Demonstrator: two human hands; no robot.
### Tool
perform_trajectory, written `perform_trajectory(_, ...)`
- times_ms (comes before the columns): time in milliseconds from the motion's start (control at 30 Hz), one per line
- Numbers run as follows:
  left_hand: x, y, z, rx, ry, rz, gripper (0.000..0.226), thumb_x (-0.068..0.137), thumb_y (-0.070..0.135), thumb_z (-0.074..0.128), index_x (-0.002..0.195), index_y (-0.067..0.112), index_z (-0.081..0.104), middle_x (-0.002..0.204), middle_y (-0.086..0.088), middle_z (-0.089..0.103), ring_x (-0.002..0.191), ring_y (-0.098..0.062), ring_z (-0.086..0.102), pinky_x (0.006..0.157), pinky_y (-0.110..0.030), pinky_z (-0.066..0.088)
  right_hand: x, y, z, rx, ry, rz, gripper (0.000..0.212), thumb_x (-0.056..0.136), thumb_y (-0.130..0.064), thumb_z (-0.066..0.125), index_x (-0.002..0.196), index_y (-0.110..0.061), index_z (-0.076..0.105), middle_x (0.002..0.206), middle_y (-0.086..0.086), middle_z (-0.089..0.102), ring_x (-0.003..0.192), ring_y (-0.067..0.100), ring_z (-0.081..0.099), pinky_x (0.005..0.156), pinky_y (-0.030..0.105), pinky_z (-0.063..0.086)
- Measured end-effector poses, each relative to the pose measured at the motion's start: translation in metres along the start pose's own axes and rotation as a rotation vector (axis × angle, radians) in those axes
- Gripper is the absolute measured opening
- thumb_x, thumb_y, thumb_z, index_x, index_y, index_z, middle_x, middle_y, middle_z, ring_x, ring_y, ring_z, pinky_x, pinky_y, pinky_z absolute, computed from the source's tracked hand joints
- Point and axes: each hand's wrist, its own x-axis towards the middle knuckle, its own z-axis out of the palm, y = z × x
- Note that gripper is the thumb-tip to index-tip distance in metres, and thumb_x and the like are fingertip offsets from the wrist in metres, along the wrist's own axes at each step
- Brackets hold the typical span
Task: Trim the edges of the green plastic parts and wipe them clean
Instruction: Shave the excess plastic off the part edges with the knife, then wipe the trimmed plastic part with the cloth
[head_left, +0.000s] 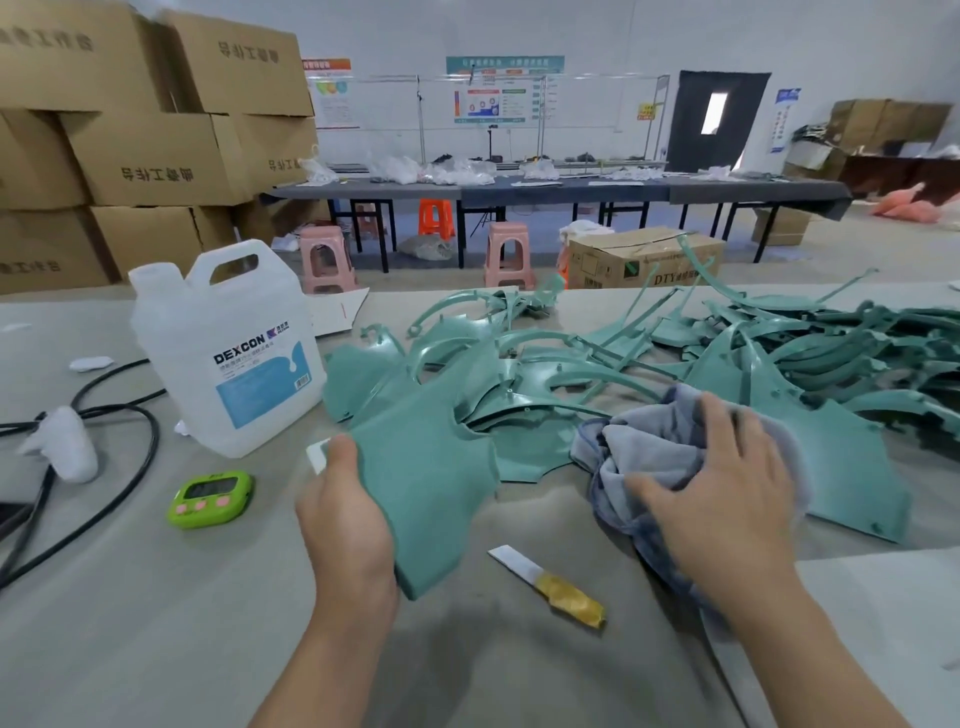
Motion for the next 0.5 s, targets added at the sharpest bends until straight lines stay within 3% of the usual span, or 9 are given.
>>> perform_trajectory(33, -0.002, -0.001, 0.001, 0.030, -0.009, -0.002, 0.027, 0.088, 0.044, 0.057, 0.078, 0.030, 0.078, 0.076, 0.006, 0.077, 0.063, -0.014, 0.072, 0.046, -0.025, 0.052, 0.000, 0.004, 0.006, -0.074, -0.111, 0.029, 0.089, 0.075, -0.056, 0.074, 0.149, -0.026, 0.035, 0.140, 0.011, 0.052, 0.130, 0.034, 0.045, 0.110, 0.046, 0.035)
perform_trajectory(67, -0.003, -0.003, 0.001, 0.070, -0.023, 0.016, 0.026, 0.091, 0.042, 0.056, 0.079, 0.031, 0.076, 0.074, 0.007, 0.076, 0.061, -0.012, 0.072, 0.044, -0.025, 0.051, 0.002, 0.006, 0.010, -0.136, -0.176, 0.032, 0.086, 0.077, -0.055, 0.073, 0.148, -0.023, 0.038, 0.135, 0.014, 0.057, 0.125, 0.036, 0.049, 0.107, 0.046, 0.036)
perform_trajectory(100, -0.004, -0.004, 0.003, 0.126, -0.031, 0.046, 0.026, 0.094, 0.039, 0.054, 0.078, 0.034, 0.075, 0.071, 0.009, 0.074, 0.059, -0.010, 0.070, 0.043, -0.024, 0.050, 0.007, 0.006, 0.012, -0.174, -0.152, -0.016, 0.067, 0.082, -0.051, 0.069, 0.138, -0.022, 0.049, 0.120, 0.013, 0.064, 0.112, 0.035, 0.056, 0.098, 0.043, 0.040)
perform_trajectory(167, -0.007, -0.006, 0.005, 0.229, -0.045, 0.102, 0.027, 0.096, 0.033, 0.054, 0.075, 0.034, 0.072, 0.066, 0.010, 0.072, 0.056, -0.008, 0.068, 0.043, -0.025, 0.049, 0.014, 0.006, 0.004, -0.059, 0.079, -0.147, 0.020, 0.084, -0.038, 0.060, 0.095, -0.022, 0.062, 0.080, 0.006, 0.064, 0.074, 0.029, 0.056, 0.070, 0.035, 0.040)
perform_trajectory(233, -0.006, -0.009, 0.004, 0.313, -0.032, 0.145, 0.025, 0.094, 0.034, 0.055, 0.075, 0.027, 0.070, 0.067, 0.008, 0.071, 0.063, -0.012, 0.068, 0.052, -0.030, 0.054, 0.014, 0.002, -0.012, 0.183, 0.280, -0.152, 0.016, 0.083, -0.034, 0.061, 0.080, -0.019, 0.063, 0.064, 0.005, 0.061, 0.058, 0.024, 0.043, 0.061, 0.034, 0.037)
perform_trajectory(300, -0.006, -0.010, 0.001, 0.359, -0.025, 0.159, 0.026, 0.093, 0.041, 0.053, 0.079, 0.022, 0.064, 0.074, 0.006, 0.070, 0.075, -0.018, 0.066, 0.068, -0.042, 0.057, 0.008, -0.002, -0.023, 0.353, 0.367, -0.140, 0.015, 0.083, -0.035, 0.066, 0.084, -0.020, 0.067, 0.064, 0.004, 0.061, 0.059, 0.027, 0.048, 0.063, 0.041, 0.045)
perform_trajectory(367, -0.010, -0.013, 0.003, 0.442, -0.017, 0.241, 0.030, 0.094, 0.047, 0.047, 0.075, 0.025, 0.055, 0.071, 0.012, 0.065, 0.067, -0.004, 0.058, 0.064, -0.042, 0.048, -0.009, -0.015, -0.030, 0.480, 0.352, -0.116, 0.021, 0.080, -0.039, 0.069, 0.091, -0.020, 0.070, 0.075, -0.001, 0.063, 0.073, 0.030, 0.057, 0.071, 0.048, 0.049)
perform_trajectory(433, -0.021, -0.019, 0.011, 0.547, -0.042, 0.340, 0.033, 0.090, 0.055, 0.041, 0.075, 0.028, 0.054, 0.070, 0.016, 0.062, 0.064, -0.003, 0.053, 0.059, -0.037, 0.040, -0.028, -0.035, -0.034, 0.537, 0.353, -0.322, 0.025, 0.078, -0.036, 0.072, 0.095, -0.018, 0.073, 0.085, -0.003, 0.063, 0.085, 0.030, 0.058, 0.082, 0.049, 0.047)
perform_trajectory(500, -0.036, -0.025, 0.014, 0.458, -0.197, 0.323, 0.037, 0.087, 0.059, 0.043, 0.069, 0.031, 0.058, 0.064, 0.012, 0.060, 0.066, -0.014, 0.056, 0.061, -0.041, 0.046, -0.050, -0.059, -0.031, 0.575, 0.317, -0.618, 0.024, 0.079, -0.030, 0.076, 0.093, -0.011, 0.074, 0.088, -0.001, 0.065, 0.087, 0.029, 0.060, 0.092, 0.047, 0.044)
